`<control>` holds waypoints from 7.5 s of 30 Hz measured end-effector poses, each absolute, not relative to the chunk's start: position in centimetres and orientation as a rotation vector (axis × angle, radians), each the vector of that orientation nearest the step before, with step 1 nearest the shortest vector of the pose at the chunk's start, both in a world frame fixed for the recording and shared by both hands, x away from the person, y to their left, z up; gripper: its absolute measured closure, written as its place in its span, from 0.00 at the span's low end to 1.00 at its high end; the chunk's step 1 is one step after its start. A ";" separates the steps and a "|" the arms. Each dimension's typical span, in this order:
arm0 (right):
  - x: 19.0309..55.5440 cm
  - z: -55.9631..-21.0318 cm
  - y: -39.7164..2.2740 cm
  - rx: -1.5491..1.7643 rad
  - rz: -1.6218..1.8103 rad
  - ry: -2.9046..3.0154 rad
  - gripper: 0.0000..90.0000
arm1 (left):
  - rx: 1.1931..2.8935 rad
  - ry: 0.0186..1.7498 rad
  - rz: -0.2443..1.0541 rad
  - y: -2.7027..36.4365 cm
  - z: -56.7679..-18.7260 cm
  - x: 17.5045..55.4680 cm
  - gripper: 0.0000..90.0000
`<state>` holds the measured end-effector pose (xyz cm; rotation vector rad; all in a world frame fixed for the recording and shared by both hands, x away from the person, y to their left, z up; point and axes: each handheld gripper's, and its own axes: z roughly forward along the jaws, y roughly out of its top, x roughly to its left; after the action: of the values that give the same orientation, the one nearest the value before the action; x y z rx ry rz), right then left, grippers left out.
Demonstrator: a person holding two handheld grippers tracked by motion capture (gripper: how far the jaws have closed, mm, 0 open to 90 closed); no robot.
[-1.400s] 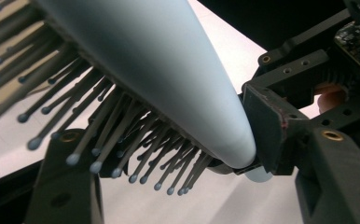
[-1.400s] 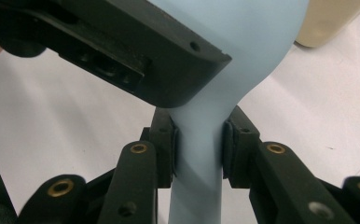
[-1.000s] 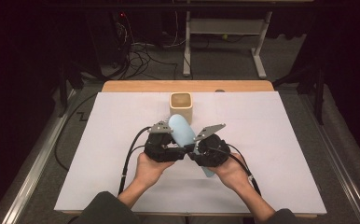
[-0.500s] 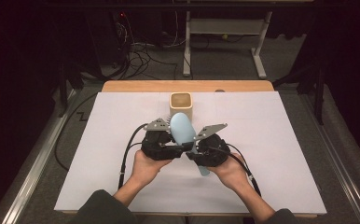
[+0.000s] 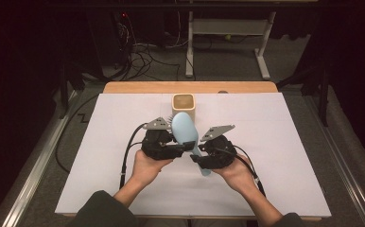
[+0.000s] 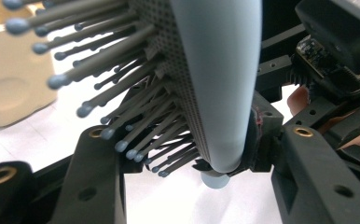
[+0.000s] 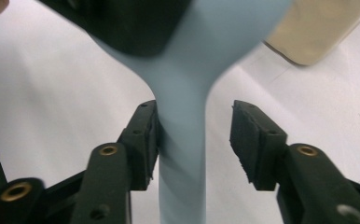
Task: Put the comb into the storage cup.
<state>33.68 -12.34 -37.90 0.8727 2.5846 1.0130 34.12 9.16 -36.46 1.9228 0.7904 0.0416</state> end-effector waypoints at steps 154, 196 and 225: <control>25.8 -46.5 -31.5 1.176 1.346 2.004 0.40 | 1.780 0.970 0.419 10.6 -27.1 44.6 0.61; 25.7 -46.5 -31.6 1.165 1.361 2.005 0.40 | 1.788 1.085 0.499 9.9 -29.7 48.0 0.60; 25.7 -46.5 -31.6 1.171 1.367 1.998 0.40 | 1.818 1.116 0.475 9.0 -32.0 48.7 0.60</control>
<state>25.68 -31.58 -46.49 1.1707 1.9983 1.3673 48.66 8.95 -32.02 1.8177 1.1160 0.4745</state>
